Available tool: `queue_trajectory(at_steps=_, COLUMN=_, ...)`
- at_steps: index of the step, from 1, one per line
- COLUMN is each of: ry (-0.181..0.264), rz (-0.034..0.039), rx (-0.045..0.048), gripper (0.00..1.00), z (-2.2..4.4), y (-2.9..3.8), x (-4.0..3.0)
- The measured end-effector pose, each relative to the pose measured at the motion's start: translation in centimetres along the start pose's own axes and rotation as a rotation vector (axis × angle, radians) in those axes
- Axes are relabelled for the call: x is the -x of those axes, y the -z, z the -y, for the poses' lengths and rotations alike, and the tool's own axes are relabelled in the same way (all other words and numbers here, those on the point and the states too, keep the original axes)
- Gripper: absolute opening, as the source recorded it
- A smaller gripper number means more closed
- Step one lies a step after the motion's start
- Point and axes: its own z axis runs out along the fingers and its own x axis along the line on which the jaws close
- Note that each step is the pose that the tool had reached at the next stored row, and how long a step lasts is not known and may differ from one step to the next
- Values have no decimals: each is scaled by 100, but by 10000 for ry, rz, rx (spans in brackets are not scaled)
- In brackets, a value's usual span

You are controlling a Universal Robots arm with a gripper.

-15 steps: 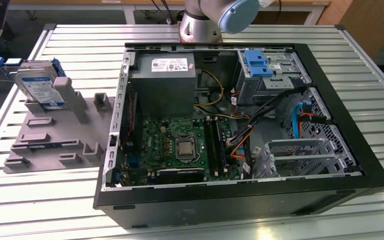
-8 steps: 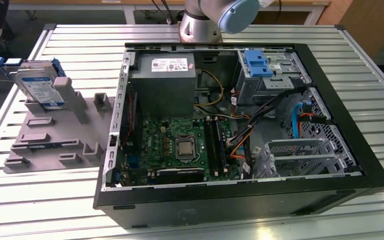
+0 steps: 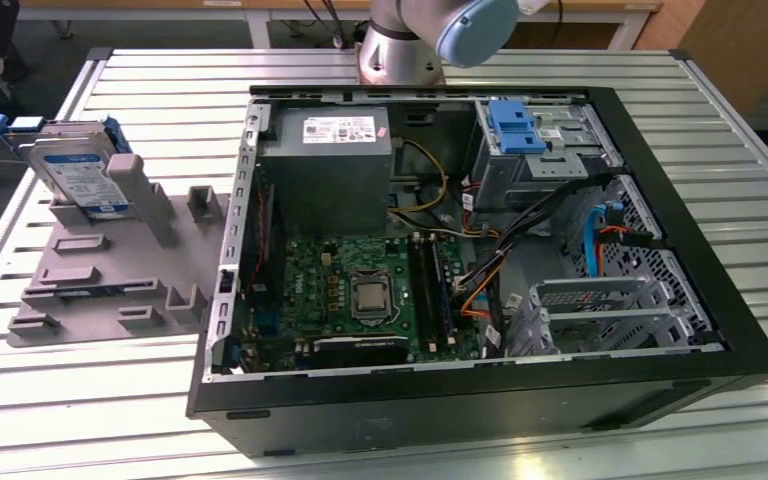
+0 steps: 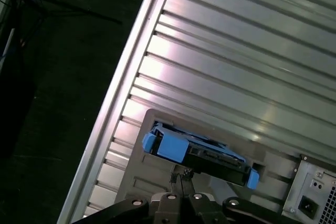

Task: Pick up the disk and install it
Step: 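Pick up the disk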

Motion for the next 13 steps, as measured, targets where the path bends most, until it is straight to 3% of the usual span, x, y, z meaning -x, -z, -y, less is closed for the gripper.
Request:
queue_trajectory(at_steps=3, ry=263, rz=-8, rx=0, gripper=11, z=-9, y=-6, x=3)
queue_trajectory(at_steps=13, ry=2049, rz=-60, rx=39, gripper=11, z=-9, y=-25, x=3)
